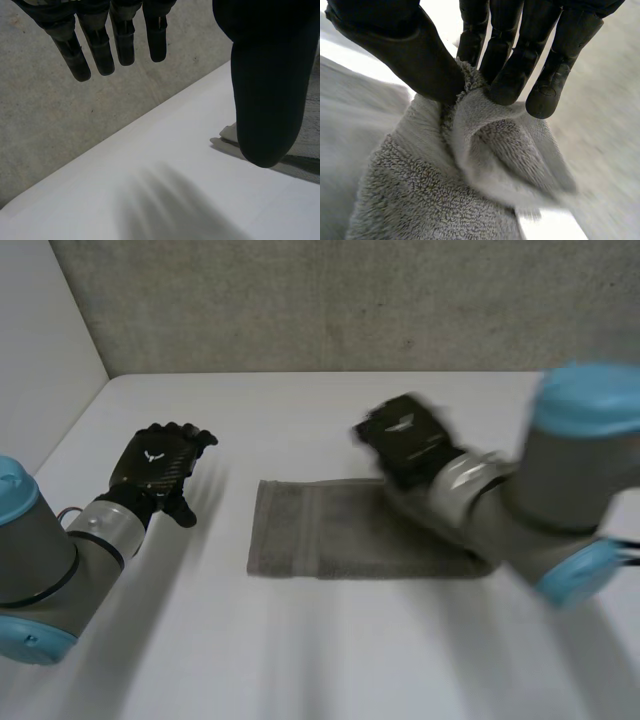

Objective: Fold the towel.

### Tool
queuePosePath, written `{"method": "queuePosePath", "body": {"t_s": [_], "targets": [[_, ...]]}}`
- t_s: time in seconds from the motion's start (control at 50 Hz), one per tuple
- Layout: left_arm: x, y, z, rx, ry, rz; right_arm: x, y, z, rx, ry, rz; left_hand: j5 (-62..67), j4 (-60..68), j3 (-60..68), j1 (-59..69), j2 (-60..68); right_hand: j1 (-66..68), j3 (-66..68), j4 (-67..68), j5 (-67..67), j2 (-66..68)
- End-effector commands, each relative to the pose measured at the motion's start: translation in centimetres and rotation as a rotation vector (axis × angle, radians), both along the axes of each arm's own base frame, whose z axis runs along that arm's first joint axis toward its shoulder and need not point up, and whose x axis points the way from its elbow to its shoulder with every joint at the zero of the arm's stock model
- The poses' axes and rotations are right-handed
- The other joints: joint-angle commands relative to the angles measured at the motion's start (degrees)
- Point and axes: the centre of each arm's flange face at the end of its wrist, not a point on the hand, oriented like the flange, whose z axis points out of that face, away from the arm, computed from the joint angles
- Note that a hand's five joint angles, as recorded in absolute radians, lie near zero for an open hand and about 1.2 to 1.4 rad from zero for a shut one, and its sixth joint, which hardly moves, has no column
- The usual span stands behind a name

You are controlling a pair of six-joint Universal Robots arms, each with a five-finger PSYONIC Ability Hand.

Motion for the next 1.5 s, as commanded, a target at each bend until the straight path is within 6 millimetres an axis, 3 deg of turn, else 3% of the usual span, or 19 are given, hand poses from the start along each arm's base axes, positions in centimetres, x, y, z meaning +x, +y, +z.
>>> {"method": "queuePosePath", "body": {"t_s": [0.02, 0.14, 0.16, 0.18, 0.2, 0.22, 0.24, 0.26, 0.36, 0.5, 0.6, 0.74, 0.92, 1.16, 1.2, 1.26, 1.44, 1.48, 1.5], "targets": [[0.0, -0.1, -0.1, -0.003, 0.001, 0.001, 4.5, 4.4, -5.5, 0.037, 0.061, 0.15, 2.13, 1.8, 1.81, 1.81, 1.9, 4.64, 3.29, 3.52, 3.64, 5.14], [-0.1, 0.1, -0.1, -0.004, 0.001, -0.002, 4.6, 5.2, -6.7, 0.041, 0.092, 0.185, 1.96, 1.64, 1.64, 1.64, 1.73, 4.64, 3.29, 3.52, 3.64, 5.14], [-0.1, 0.1, -0.1, -0.004, 0.001, -0.002, 4.4, 5.2, -6.5, 0.044, 0.082, 0.189, 1.96, 1.64, 1.64, 1.64, 1.73, -6.62, -7.97, -7.74, -7.63, -6.13], [-0.2, 0.1, 0.0, -0.012, 0.003, -0.007, 4.4, 5.2, -6.5, 0.044, 0.082, 0.189, 1.79, 1.47, 1.48, 1.47, 1.57, -6.74, -8.08, -7.85, -7.74, -6.24], [-0.4, 0.1, 0.3, -0.022, 0.006, -0.013, 4.2, 5.3, -5.7, 0.035, 0.064, 0.193, 1.96, 1.63, 1.64, 1.64, 1.73, -28.72, -30.07, -29.84, -29.72, -28.22], [-0.4, 0.1, 0.3, -0.022, 0.006, -0.013, 4.2, 5.3, -5.7, 0.035, 0.064, 0.193, 1.96, 1.64, 1.64, 1.64, 1.73, -28.94, -30.29, -30.06, -29.94, -28.44], [-0.8, 0.1, 0.5, -0.037, 0.009, -0.022, 3.8, 5.3, -4.2, 0.015, 0.033, 0.187, 1.96, 1.64, 1.64, 1.64, 1.73, -60.75, -62.09, -61.87, -61.75, -60.25], [-1.2, 0.2, 0.7, -0.053, 0.014, -0.034, 3.1, 5.1, -2.8, -0.004, 0.001, 0.167, 1.96, 1.64, 1.64, 1.64, 1.73, -65.36, -66.71, -66.48, -66.36, -64.86], [-3.0, 0.8, 1.8, -0.11, 0.033, -0.082, 0.2, 3.2, -0.5, 0.015, -0.068, 0.068, 1.96, 1.64, 1.64, 1.64, 1.73, -65.36, -66.71, -66.48, -66.36, -64.86], [-6.0, 2.7, 2.3, -0.127, 0.057, -0.176, -4.3, 1.5, -0.1, 0.136, -0.159, -0.081, 1.79, 1.47, 1.48, 1.47, 1.56, -65.36, -66.71, -66.48, -66.36, -64.86], [-8.0, 3.9, 1.0, -0.1, 0.047, -0.23, -8.3, 0.7, -3.3, 0.235, -0.1, -0.203, 1.96, 1.64, 1.64, 1.64, 1.73, -65.36, -66.71, -66.48, -66.36, -64.86], [-9.3, 4.6, -2.6, -0.027, -0.012, -0.185, -11.0, 0.0, -5.7, 0.27, -0.027, -0.282, 2.46, 2.14, 2.15, 2.14, 2.24, -59.76, -61.1, -60.87, -60.76, -59.26], [-9.1, 4.6, -3.8, 0.003, -0.034, -0.169, -11.0, -0.5, -9.0, 0.343, 0.015, -0.27, 2.46, 2.14, 2.15, 2.15, 2.24, -36.39, -37.73, -37.51, -37.39, -35.89], [-9.0, 5.1, -3.4, -0.002, -0.031, -0.172, -10.5, -1.1, -8.7, 0.313, 0.008, -0.264, 2.3, 1.97, 1.98, 1.98, 2.07, -8.93, -10.27, -10.04, -9.93, -8.43], [-9.0, 5.0, -2.6, -0.017, -0.021, -0.17, -10.5, -1.2, -8.6, 0.301, 0.004, -0.265, 2.13, 1.81, 1.81, 1.81, 1.9, 4.58, 3.24, 3.46, 3.58, 5.08], [-8.9, 5.1, -2.1, -0.029, -0.013, -0.169, -10.5, -1.3, -8.5, 0.294, 0.004, -0.267, 1.96, 1.64, 1.64, 1.64, 1.73, 4.64, 3.29, 3.52, 3.64, 5.14], [-7.4, 4.3, 2.5, -0.129, 0.047, -0.12, -10.5, -2.2, -3.6, -0.001, 0.133, -0.314, -2.74, -3.07, -3.06, -3.06, -2.97, 4.64, 3.29, 3.52, 3.64, 5.14], [-6.9, 3.9, 3.4, -0.152, 0.057, -0.101, -9.0, -1.6, -2.9, -0.054, 0.157, -0.262, -3.09, -3.41, -3.4, -3.41, -3.31, 4.64, 3.29, 3.52, 3.64, 5.14], [-6.5, 3.7, 4.1, -0.17, 0.066, -0.087, -6.7, -0.2, -2.2, -0.117, 0.173, -0.174, -3.25, -3.58, -3.57, -3.57, -3.48, 4.64, 3.29, 3.52, 3.64, 5.14]]}}
